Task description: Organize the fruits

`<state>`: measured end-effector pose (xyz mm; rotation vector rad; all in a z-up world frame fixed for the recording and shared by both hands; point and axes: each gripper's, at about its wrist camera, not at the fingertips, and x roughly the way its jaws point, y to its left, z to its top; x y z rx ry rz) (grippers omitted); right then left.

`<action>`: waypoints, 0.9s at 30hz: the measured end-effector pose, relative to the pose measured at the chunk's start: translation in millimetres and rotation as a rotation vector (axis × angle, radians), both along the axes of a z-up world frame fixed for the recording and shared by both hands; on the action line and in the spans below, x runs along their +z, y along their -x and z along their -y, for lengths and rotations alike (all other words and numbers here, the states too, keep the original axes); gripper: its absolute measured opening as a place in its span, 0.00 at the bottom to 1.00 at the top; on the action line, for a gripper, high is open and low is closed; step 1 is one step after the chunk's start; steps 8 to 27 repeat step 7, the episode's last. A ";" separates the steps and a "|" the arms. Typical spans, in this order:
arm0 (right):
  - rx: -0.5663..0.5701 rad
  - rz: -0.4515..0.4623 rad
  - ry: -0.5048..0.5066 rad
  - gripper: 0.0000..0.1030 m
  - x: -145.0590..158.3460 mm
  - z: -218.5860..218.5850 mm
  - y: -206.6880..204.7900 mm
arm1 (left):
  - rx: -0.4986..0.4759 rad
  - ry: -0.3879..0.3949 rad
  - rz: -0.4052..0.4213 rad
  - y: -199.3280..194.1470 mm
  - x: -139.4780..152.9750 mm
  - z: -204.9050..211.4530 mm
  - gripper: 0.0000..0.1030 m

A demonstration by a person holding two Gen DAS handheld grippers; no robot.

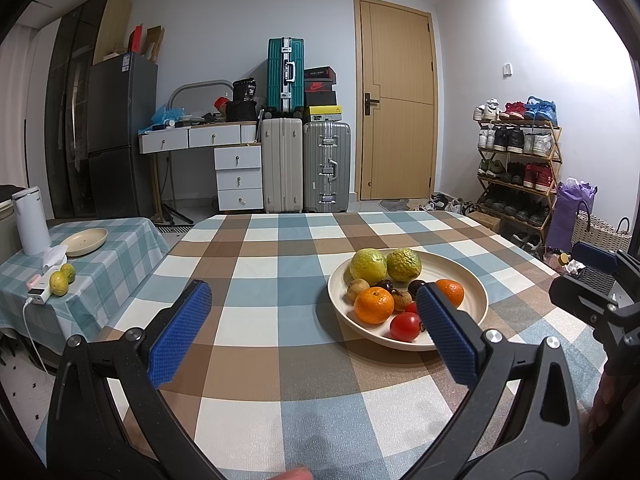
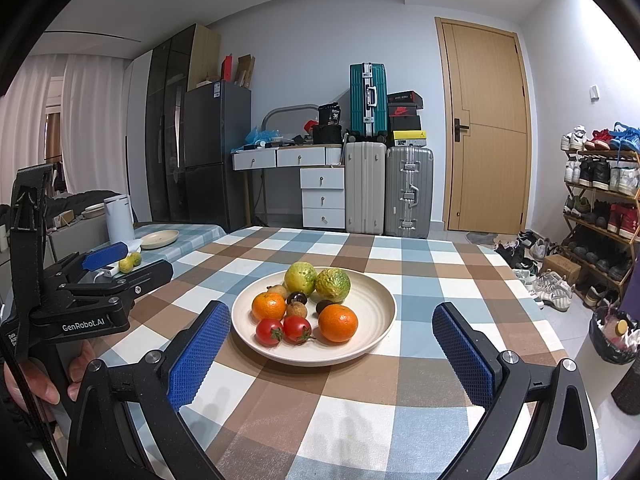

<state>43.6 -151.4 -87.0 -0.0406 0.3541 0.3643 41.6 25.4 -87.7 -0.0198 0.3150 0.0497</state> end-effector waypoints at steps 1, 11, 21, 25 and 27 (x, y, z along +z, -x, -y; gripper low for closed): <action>0.000 0.000 0.000 1.00 -0.6 -0.4 -0.3 | 0.001 0.000 -0.001 0.6 0.7 0.2 0.99; 0.000 0.000 0.000 1.00 -0.5 -0.1 -0.4 | 0.002 0.000 -0.001 0.7 0.7 0.2 0.99; 0.000 0.000 0.000 1.00 -0.5 -0.1 -0.4 | 0.002 0.000 -0.001 0.7 0.7 0.2 0.99; 0.000 0.000 0.000 1.00 -0.5 -0.1 -0.4 | 0.002 0.000 -0.001 0.7 0.7 0.2 0.99; 0.000 0.000 0.000 1.00 -0.5 -0.1 -0.4 | 0.002 0.000 -0.001 0.7 0.7 0.2 0.99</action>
